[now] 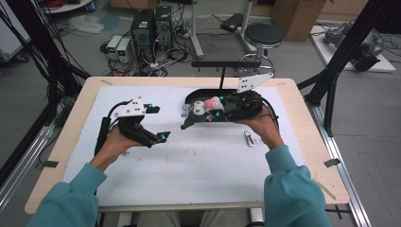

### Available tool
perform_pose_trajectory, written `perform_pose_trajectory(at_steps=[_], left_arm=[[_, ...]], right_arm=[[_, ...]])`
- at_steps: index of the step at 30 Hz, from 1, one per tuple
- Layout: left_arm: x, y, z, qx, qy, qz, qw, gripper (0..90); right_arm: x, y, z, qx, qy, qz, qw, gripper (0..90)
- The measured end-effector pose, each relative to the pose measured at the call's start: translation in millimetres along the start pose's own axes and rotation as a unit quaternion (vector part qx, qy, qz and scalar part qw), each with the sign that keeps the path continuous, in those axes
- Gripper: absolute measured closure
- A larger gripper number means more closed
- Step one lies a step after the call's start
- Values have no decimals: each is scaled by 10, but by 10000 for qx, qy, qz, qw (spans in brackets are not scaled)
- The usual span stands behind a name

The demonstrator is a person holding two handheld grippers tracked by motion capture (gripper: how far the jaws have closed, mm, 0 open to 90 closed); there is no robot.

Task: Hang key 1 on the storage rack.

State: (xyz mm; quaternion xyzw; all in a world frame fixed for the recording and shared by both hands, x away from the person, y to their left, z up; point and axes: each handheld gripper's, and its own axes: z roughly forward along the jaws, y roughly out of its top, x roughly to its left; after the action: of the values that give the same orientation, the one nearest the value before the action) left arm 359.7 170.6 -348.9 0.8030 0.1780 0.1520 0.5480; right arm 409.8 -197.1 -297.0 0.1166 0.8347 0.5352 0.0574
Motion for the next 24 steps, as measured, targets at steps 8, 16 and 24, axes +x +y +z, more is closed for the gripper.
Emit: perform_pose_trajectory(at_steps=[8,16,24], left_arm=[[34,-495,-401,-341,622,-420,9966,17],[-29,-833,-650,-629,1053,-713,9899,17],[-158,-1106,-763,-837,1462,-729,9830,17]], right_arm=[[-44,4,-110,-259,-641,185,9974,548],[-68,7,-197,-449,-1268,341,9903,548],[-156,-32,-332,-655,-2027,634,9750,548]])
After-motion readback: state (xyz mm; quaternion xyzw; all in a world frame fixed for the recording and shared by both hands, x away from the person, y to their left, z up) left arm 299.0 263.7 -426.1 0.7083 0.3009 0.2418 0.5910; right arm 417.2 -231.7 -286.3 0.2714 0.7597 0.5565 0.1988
